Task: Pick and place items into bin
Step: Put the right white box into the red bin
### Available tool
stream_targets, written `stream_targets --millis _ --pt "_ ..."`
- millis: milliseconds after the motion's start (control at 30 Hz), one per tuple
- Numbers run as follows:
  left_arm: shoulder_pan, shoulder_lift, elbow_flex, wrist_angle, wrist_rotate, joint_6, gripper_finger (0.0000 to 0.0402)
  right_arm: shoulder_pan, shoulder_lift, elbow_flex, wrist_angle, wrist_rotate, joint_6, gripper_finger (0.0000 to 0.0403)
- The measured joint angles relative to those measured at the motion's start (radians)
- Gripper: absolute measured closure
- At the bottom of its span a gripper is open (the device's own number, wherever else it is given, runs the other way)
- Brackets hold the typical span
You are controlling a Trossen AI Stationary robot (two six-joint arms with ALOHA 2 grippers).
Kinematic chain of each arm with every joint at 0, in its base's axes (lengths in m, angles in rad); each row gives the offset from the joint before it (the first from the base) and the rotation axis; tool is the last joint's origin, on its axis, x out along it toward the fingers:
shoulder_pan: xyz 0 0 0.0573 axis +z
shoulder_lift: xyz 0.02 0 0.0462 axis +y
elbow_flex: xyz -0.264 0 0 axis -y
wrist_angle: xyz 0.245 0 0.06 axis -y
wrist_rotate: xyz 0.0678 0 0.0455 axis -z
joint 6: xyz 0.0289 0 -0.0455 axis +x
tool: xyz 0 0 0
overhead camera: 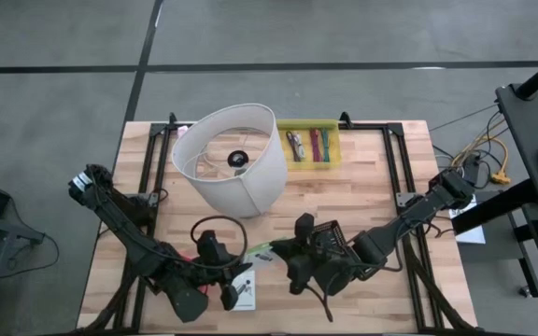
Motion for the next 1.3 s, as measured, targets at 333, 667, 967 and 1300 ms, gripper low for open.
stream_targets --millis 333,667,967,1300 --pt "0.003 -0.03 0.003 -0.063 0.222 0.07 0.0374 0.001 -0.003 0.001 -0.111 -0.128 0.234 0.0333" --pt "0.0 -0.081 0.002 -0.216 0.473 0.024 0.0374 0.003 -0.007 0.002 -0.204 -0.195 0.369 0.031" --pt "-0.045 -0.083 0.001 -0.58 0.639 -0.295 0.0374 0.011 -0.009 0.001 -0.215 -0.21 0.411 0.031" --pt "-0.117 -0.14 -0.007 -0.677 0.707 -0.553 0.0373 0.014 -0.013 0.001 -0.219 -0.209 0.407 0.0324"
